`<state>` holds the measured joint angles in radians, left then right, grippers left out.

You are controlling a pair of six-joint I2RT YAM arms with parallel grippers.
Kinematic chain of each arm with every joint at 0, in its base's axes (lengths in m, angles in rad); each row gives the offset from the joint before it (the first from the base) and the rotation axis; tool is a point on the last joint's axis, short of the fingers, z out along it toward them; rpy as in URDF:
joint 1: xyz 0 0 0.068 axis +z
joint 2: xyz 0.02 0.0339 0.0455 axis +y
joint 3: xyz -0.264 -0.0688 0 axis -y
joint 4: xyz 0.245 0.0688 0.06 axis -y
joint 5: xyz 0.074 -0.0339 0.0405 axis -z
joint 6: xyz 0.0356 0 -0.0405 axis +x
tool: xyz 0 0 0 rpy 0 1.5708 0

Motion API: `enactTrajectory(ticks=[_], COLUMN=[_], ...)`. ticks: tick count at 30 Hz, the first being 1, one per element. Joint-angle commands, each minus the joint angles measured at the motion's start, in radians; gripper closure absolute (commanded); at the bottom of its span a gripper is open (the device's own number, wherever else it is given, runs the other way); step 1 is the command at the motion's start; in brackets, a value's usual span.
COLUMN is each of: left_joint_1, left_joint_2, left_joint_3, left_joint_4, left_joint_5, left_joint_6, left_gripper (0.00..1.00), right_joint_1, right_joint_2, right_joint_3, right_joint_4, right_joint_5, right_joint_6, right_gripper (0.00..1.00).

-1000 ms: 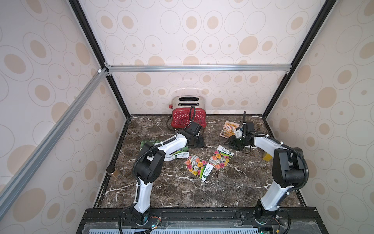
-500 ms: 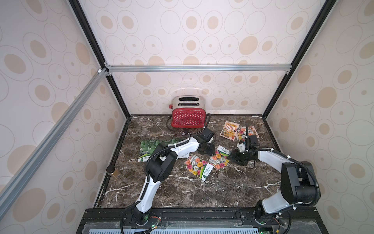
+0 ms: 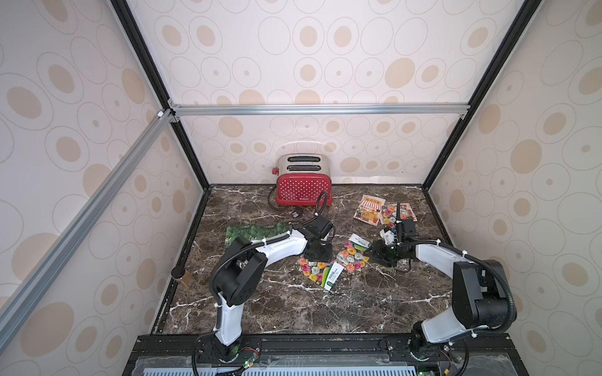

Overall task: Arrange the seed packets in a row
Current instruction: Pick up the seed packet from the center of the board.

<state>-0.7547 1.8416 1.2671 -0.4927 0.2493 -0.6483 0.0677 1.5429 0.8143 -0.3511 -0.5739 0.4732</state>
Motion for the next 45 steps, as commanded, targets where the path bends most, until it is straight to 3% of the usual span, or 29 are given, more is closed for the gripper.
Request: enactTrajectory(ticks=[1,7,13,18,26,35,45], left_joint_1=[-0.007,-0.008,-0.008,-0.008,-0.007,-0.008,-0.008], left_joint_2=[-0.167,-0.411,-0.380,-0.278,-0.163,-0.104,0.034], left_joint_3=[-0.115,-0.424,-0.532,-0.508,-0.514,-0.514,-0.455], left_joint_4=[-0.079,-0.014,0.116,0.235,0.359,0.382,0.426], left_joint_5=[-0.060,-0.104,-0.158,-0.163,-0.130,-0.125,-0.106], left_joint_6=[-0.092,-0.280,-0.355,-0.364,-0.405,-0.415,-0.399], left_gripper=[0.53,0.50,0.49,0.49,0.49,0.49,0.51], right_joint_1=[0.021,0.122,0.177,0.250,0.301,0.372,0.380], right_joint_2=[0.031,0.107,0.229,0.318,0.399,0.484,0.430], right_joint_3=[0.036,0.162,0.298,0.414,0.468,0.507,0.372], right_joint_4=[-0.010,-0.057,-0.117,-0.204,-0.218,-0.229,-0.163], right_joint_5=[-0.041,-0.031,-0.039,-0.022,-0.022,0.010,-0.020], right_joint_6=[-0.040,-0.086,-0.161,-0.234,-0.273,-0.290,-0.265], right_gripper=[0.48,0.48,0.48,0.48,0.49,0.50,0.54])
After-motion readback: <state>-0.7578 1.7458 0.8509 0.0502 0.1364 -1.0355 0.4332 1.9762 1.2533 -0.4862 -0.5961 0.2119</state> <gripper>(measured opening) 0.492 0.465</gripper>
